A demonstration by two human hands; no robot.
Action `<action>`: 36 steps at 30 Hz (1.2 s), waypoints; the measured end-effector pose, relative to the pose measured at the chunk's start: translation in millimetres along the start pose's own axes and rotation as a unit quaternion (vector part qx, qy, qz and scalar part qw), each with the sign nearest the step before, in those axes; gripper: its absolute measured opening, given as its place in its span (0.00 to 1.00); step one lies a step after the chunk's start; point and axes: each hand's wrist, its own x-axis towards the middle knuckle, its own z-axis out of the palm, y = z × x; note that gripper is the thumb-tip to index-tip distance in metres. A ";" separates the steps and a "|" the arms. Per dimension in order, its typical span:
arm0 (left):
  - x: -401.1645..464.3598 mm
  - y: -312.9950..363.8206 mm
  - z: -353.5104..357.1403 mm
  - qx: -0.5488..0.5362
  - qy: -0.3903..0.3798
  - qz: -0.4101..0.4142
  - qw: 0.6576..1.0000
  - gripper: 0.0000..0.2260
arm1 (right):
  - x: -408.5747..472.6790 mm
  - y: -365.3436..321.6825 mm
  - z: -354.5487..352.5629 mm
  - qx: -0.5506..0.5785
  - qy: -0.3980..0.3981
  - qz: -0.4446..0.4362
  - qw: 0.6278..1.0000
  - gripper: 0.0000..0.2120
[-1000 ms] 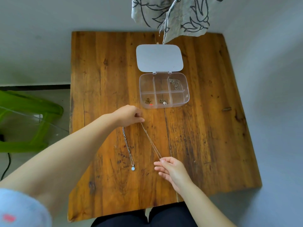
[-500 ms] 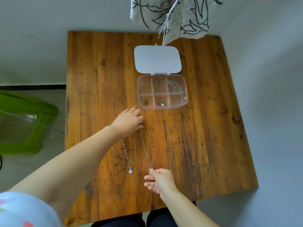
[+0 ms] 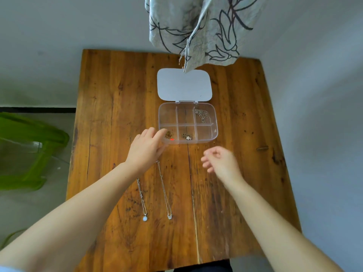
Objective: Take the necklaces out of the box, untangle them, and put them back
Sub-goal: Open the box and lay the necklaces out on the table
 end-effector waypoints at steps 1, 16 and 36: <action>2.3 1.0 1.2 -0.001 0.003 -0.003 1.000 0.12 | 18.9 -14.3 -10.6 -0.043 0.022 -0.063 0.997 0.08; 13.4 -4.4 11.0 -0.008 0.003 -0.001 1.000 0.17 | 156.1 -61.9 0.1 -0.531 -0.029 -0.283 0.798 0.09; 21.3 30.3 -17.3 -0.115 0.019 -0.057 0.991 0.14 | 50.6 -91.9 -75.4 -0.118 -0.195 -0.237 0.945 0.07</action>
